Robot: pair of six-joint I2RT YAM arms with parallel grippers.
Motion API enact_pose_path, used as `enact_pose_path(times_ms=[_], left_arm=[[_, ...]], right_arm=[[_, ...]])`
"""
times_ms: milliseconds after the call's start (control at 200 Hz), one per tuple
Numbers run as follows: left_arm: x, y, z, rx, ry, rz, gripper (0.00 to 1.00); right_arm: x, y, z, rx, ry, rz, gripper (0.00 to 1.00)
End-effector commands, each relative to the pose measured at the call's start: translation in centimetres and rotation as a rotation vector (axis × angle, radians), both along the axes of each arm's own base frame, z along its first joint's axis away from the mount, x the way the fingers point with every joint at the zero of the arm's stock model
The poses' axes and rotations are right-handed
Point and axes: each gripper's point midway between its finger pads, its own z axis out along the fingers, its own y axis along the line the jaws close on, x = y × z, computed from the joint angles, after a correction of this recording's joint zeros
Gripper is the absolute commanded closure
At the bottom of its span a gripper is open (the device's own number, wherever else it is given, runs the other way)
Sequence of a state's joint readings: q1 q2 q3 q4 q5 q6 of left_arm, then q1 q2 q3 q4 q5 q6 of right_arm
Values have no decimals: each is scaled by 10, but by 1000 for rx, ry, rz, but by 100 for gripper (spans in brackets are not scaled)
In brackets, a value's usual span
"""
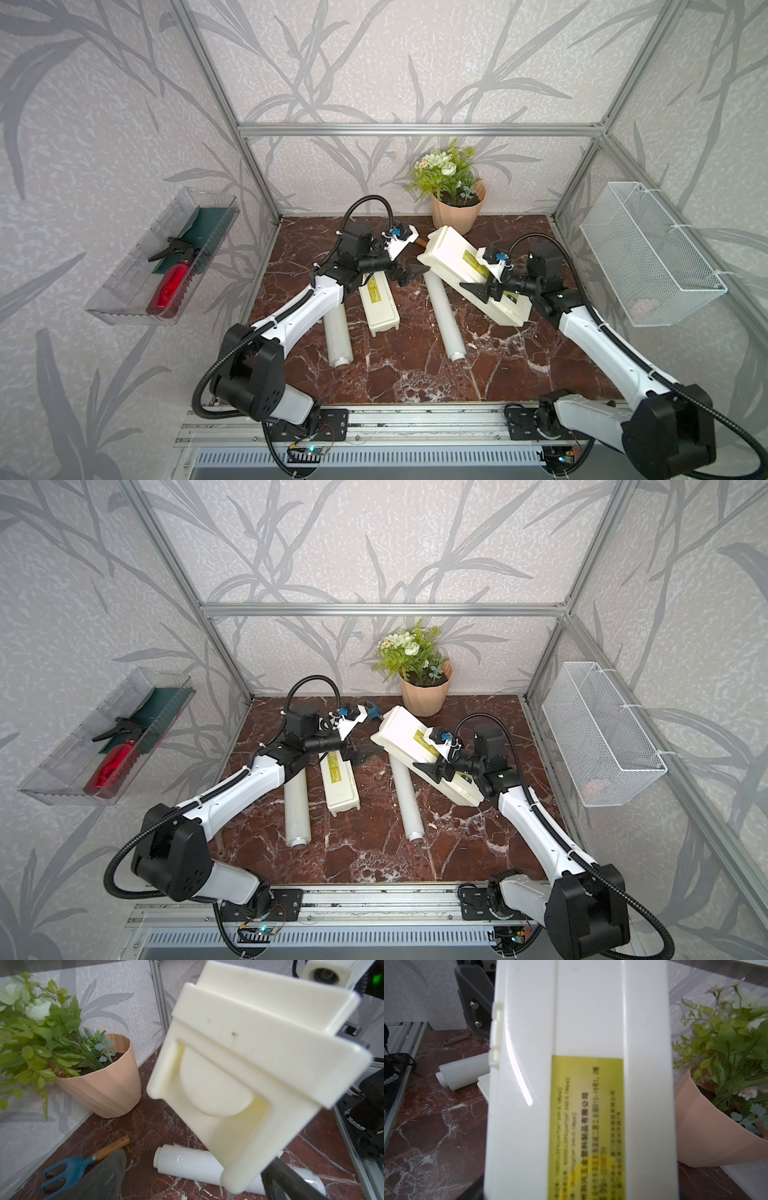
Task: Put plastic wrap rolls into dispensers
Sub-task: Pick up the plastic wrap cutting box from the center of the board.
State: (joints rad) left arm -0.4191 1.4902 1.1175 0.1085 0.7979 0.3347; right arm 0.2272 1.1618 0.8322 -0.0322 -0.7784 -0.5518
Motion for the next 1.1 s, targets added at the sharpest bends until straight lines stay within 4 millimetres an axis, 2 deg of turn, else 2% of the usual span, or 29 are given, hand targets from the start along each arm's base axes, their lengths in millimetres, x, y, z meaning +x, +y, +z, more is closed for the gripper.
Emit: enact_pose_path(times_ms=[0,315,435,700,865,905,965,1020,1095], left_arm=[[-6,-10,20,-1,-120,-91,1],[-29,-31,18,-3,-151,-222,1],[-37,-40,11,7,-156,-262,1],[-40,-50,9,-12,-156,-288,1],[-47,-49,4,8,-151,-308,17],[-47,-48,1,18,-142,-308,17],[-47,-47,-1,30,-138,-301,10],[-47,-46,-1,33,-138,-293,9],[-49,-45,0,30,-129,-293,19]], right_arm=[[-41,17,5,19,-64,223,18],[-56,20,-4,21,-38,299,18],[-60,23,-5,39,-3,319,18],[-67,28,-15,24,66,353,17],[-59,26,-14,20,49,305,12],[-57,25,-13,24,44,296,11],[-55,23,-9,33,38,289,11],[-55,22,-5,41,37,288,11],[-55,22,-3,49,45,289,10]])
